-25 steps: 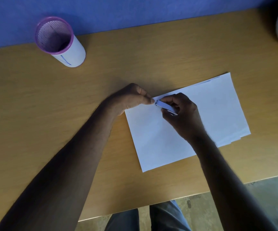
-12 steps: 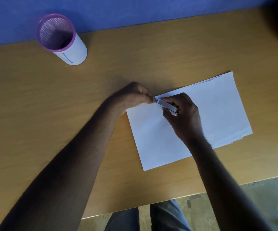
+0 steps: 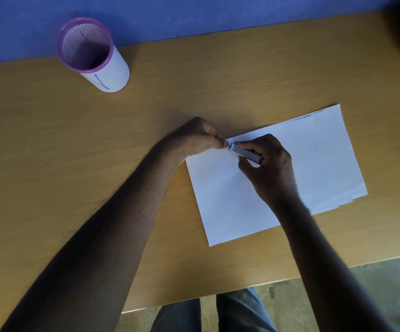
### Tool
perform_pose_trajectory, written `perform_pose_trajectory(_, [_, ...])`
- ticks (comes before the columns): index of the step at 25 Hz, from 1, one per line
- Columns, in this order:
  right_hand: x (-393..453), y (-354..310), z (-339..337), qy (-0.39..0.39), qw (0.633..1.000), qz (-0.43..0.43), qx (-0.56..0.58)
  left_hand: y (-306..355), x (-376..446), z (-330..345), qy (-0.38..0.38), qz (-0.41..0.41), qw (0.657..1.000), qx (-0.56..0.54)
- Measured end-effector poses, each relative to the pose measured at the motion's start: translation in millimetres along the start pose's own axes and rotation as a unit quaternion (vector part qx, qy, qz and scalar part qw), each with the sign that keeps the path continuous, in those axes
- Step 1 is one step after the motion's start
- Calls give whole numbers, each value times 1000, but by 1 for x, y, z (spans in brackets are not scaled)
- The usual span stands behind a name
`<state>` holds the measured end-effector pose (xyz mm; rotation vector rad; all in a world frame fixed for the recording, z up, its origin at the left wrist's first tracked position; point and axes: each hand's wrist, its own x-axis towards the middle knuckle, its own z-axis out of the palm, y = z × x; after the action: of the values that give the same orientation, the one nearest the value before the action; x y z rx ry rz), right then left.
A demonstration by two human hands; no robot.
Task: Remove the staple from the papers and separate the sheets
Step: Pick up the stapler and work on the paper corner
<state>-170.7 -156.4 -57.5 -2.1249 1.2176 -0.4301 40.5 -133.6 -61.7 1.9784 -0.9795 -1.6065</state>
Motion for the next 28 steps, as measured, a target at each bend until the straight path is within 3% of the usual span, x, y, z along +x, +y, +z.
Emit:
perform_pose_trajectory(7, [1,-3,1,-11,999,4,-36,1,3,1,5,-13,1000,10])
perform_pose_trajectory(16, [0,-6,2,-13,1000,12,4,0,5,3,18,-11,1000,5])
perform_pose_trajectory(20, [-3,-7,9,18,1000,-11,22,-2,5,5,19,-8,1000,5])
perform_pose_trajectory(28, [-15,0,28,86,990,-67,-89,-3,6,8,35,-2,999,8])
